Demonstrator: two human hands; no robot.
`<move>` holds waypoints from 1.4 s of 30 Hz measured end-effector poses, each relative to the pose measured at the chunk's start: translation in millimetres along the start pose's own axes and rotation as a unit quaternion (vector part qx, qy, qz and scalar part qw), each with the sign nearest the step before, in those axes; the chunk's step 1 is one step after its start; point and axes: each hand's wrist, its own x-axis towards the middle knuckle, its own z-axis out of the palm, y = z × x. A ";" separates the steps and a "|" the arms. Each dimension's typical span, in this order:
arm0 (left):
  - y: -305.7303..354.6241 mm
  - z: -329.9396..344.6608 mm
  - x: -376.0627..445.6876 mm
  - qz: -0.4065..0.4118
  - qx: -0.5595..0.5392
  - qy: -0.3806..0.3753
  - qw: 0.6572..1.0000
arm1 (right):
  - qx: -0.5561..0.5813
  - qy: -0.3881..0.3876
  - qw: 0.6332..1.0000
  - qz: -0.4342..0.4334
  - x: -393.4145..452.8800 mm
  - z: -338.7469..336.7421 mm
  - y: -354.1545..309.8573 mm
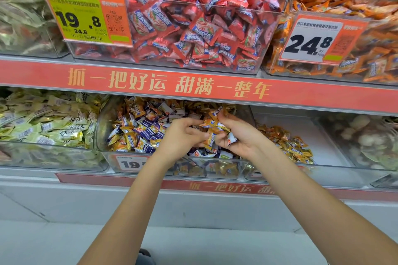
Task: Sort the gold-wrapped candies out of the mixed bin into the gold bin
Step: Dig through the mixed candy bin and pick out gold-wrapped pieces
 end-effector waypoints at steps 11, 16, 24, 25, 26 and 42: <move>-3.0 -7.1 4.8 0.014 0.071 0.031 0.997 | -0.070 0.032 0.997 -0.005 3.7 -3.8 4.0; -2.4 -14.8 7.4 0.004 0.050 0.046 0.998 | -0.072 0.015 0.997 -0.015 3.6 -1.7 4.8; 1.7 1.6 5.0 -0.005 -0.058 0.011 0.998 | -0.015 0.015 0.998 -0.058 5.9 4.6 3.9; 1.5 3.1 6.1 -0.002 -0.041 0.014 0.999 | -0.021 0.016 0.998 -0.065 7.8 5.7 3.6; 1.2 3.4 7.3 0.004 -0.012 0.022 1.000 | -0.035 0.012 0.997 -0.069 8.3 6.8 2.9; -4.3 11.0 16.7 0.108 0.102 0.157 0.976 | -0.352 0.004 0.934 -0.059 21.8 32.4 -6.8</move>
